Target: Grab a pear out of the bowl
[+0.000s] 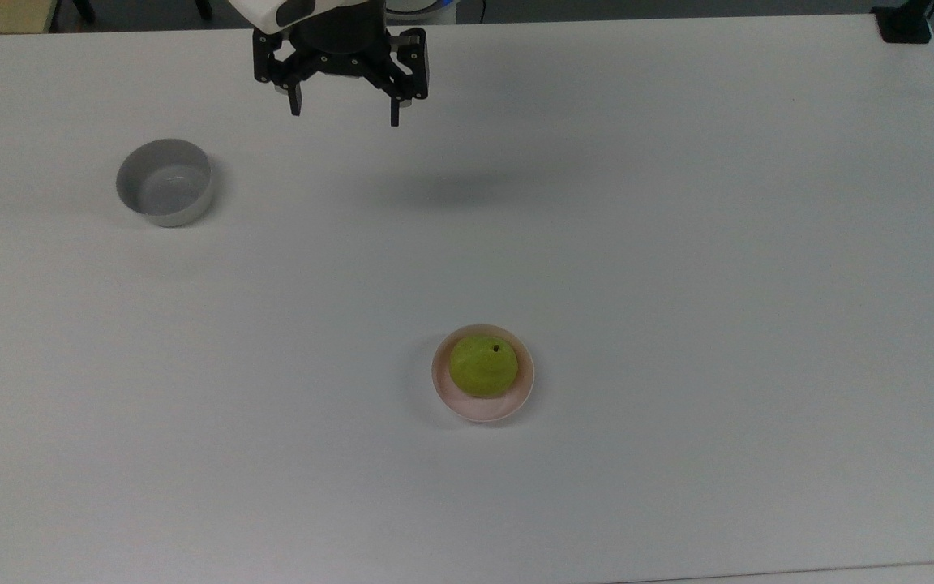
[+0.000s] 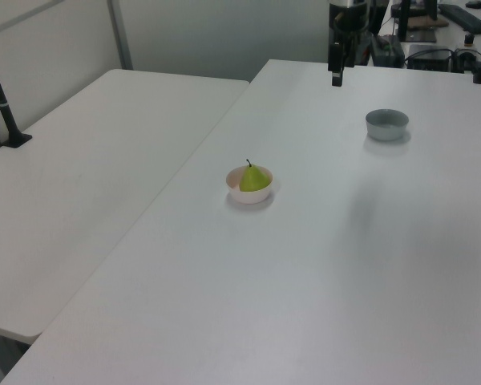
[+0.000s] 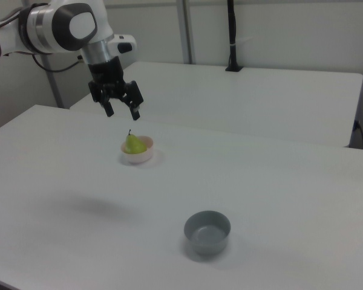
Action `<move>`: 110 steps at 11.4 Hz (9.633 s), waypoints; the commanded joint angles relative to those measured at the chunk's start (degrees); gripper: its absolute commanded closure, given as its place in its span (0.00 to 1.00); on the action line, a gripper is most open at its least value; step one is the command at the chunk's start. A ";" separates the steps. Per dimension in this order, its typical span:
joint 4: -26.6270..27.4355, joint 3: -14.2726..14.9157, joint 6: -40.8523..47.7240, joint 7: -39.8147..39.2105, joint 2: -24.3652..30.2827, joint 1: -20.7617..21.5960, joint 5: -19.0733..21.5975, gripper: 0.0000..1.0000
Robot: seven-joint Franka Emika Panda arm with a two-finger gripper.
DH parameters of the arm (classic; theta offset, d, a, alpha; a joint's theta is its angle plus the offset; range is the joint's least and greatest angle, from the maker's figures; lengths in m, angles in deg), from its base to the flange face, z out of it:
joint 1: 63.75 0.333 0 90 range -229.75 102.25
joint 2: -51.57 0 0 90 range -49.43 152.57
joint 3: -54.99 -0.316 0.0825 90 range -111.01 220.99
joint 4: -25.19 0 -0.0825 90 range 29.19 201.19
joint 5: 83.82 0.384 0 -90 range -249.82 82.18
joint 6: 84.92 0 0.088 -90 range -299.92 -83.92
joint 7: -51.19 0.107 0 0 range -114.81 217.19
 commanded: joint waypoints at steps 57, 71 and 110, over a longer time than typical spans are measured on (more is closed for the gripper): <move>-0.04 0.59 -42.66 6.70 -18.28 3.37 -12.42 0.69; -0.12 1.21 -54.17 3.78 -27.78 -4.47 -13.12 0.58; 3.22 5.60 8.40 -3.42 7.91 4.05 6.92 0.00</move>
